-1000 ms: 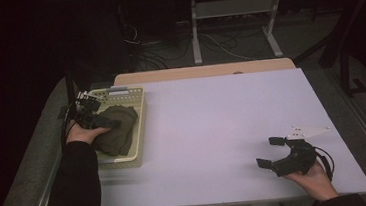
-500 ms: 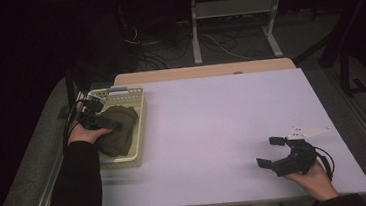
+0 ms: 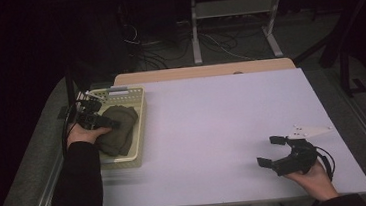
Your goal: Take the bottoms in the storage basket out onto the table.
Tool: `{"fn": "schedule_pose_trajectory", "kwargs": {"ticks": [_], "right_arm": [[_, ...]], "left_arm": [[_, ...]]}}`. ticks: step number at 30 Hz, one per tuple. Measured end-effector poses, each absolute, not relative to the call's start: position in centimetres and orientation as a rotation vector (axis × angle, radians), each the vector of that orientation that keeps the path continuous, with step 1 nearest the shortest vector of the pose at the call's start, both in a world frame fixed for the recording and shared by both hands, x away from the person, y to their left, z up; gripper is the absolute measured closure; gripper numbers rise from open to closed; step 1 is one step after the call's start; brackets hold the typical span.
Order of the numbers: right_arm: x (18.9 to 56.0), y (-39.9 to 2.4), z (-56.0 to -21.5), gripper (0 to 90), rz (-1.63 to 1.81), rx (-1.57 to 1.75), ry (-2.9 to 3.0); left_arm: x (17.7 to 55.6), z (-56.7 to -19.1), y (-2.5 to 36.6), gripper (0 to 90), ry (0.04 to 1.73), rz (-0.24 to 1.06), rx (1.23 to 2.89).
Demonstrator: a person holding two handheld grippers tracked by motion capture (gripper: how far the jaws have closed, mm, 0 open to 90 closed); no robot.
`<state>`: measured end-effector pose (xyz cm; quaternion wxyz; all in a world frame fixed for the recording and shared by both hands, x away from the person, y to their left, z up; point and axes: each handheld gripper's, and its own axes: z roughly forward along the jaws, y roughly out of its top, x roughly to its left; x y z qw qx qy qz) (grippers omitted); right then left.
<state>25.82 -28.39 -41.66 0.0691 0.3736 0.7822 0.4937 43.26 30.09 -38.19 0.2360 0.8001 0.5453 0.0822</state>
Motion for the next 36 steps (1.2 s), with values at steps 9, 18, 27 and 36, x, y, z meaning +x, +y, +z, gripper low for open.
{"fn": "schedule_pose_trajectory", "kwargs": {"ticks": [9, 18, 27, 36], "right_arm": [[25.8, -28.4, -41.6, 0.3, 1.492, 1.128, 2.345], [25.9, -28.5, -41.6, 0.3, 1.495, 1.125, 2.338], [25.8, -28.7, -41.6, 0.3, 1.500, 1.133, 2.332], [25.8, -28.7, -41.6, 0.3, 1.509, 1.136, 2.326]], "left_arm": [[43.0, -38.0, 30.6, 49.1, 1.501, 0.207, 2.152], [42.7, -37.4, 30.6, 58.7, 1.496, 0.191, 2.116], [42.2, -36.2, 30.8, 59.7, 1.451, 0.189, 2.093], [41.3, -34.1, 30.9, 59.7, 1.392, 0.202, 2.087]]}}
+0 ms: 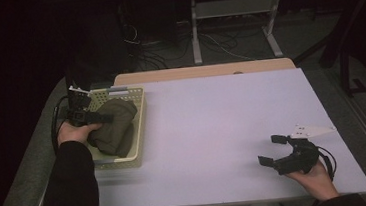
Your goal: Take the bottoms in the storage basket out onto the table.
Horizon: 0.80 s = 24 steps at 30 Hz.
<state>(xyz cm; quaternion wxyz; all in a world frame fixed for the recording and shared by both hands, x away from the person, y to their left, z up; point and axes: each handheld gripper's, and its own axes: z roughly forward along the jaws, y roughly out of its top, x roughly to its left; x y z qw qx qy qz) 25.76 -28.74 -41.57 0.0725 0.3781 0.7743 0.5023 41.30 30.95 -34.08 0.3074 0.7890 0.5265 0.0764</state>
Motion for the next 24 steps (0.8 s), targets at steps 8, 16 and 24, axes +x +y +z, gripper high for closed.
{"fn": "schedule_pose_trajectory", "kwargs": {"ticks": [8, 16, 24], "right_arm": [[25.8, -28.8, -41.6, 0.3, 1.514, 1.133, 2.330], [25.7, -28.8, -41.6, 0.3, 1.513, 1.129, 2.332], [25.7, -29.0, -41.5, 0.3, 1.521, 1.134, 2.317]], "left_arm": [[40.6, -32.4, 30.9, 59.6, 1.356, 0.214, 2.102], [40.1, -31.2, 30.9, 59.5, 1.326, 0.229, 2.105], [39.7, -29.8, 30.9, 59.5, 1.281, 0.254, 2.119]]}}
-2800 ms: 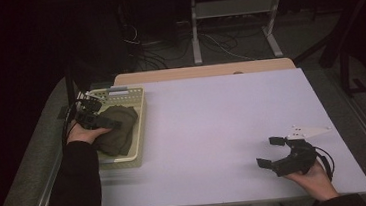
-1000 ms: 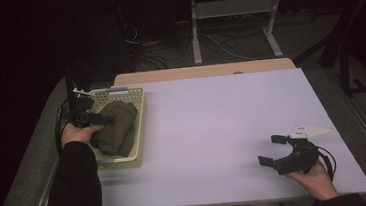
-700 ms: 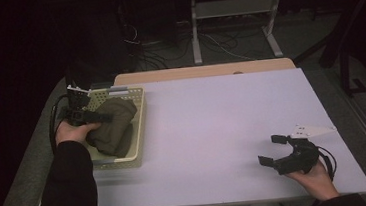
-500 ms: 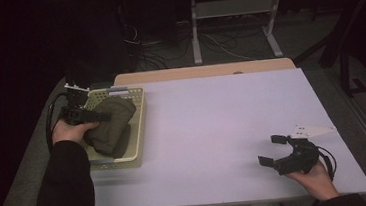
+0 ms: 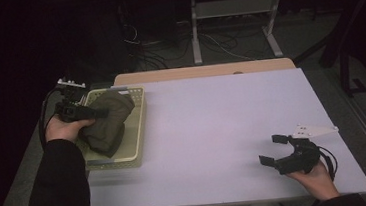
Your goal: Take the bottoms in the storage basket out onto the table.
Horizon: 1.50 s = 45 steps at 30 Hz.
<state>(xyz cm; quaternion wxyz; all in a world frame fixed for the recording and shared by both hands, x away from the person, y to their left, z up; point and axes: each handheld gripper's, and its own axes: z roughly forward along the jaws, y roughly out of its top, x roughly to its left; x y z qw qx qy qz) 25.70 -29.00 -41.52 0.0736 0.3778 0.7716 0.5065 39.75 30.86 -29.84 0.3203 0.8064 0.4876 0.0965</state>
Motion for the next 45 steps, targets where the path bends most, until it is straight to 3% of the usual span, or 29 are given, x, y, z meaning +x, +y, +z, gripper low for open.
{"fn": "schedule_pose_trajectory", "kwargs": {"ticks": [21, 45], "right_arm": [[25.6, -29.2, -41.5, 0.3, 1.543, 1.132, 2.306], [25.5, -29.1, -41.4, 0.3, 1.539, 1.129, 2.314]], "left_arm": [[39.2, -25.6, 30.1, 59.5, 1.138, 0.265, 2.119], [38.7, -21.2, 26.7, 59.3, 0.986, 0.280, 2.148]]}}
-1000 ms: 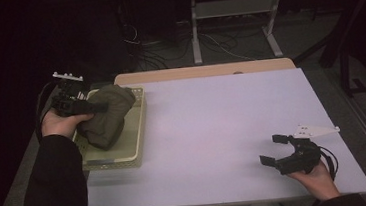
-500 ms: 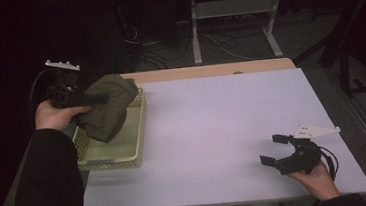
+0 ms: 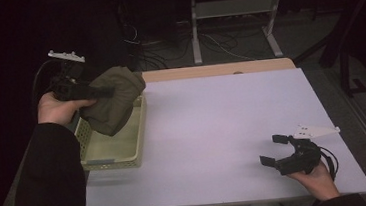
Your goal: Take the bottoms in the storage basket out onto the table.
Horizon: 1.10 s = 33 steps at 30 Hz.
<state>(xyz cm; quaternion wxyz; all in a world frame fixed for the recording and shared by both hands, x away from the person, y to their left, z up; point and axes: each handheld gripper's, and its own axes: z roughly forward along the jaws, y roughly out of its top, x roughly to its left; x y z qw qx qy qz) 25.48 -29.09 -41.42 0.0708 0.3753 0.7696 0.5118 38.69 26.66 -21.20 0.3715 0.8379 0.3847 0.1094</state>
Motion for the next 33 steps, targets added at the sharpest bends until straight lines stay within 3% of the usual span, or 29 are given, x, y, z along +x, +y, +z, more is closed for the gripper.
{"fn": "schedule_pose_trajectory", "kwargs": {"ticks": [33], "right_arm": [[25.4, -29.1, -41.3, 0.3, 1.538, 1.105, 2.322]], "left_arm": [[39.1, -19.3, 21.6, 59.4, 0.771, 0.220, 2.118]]}}
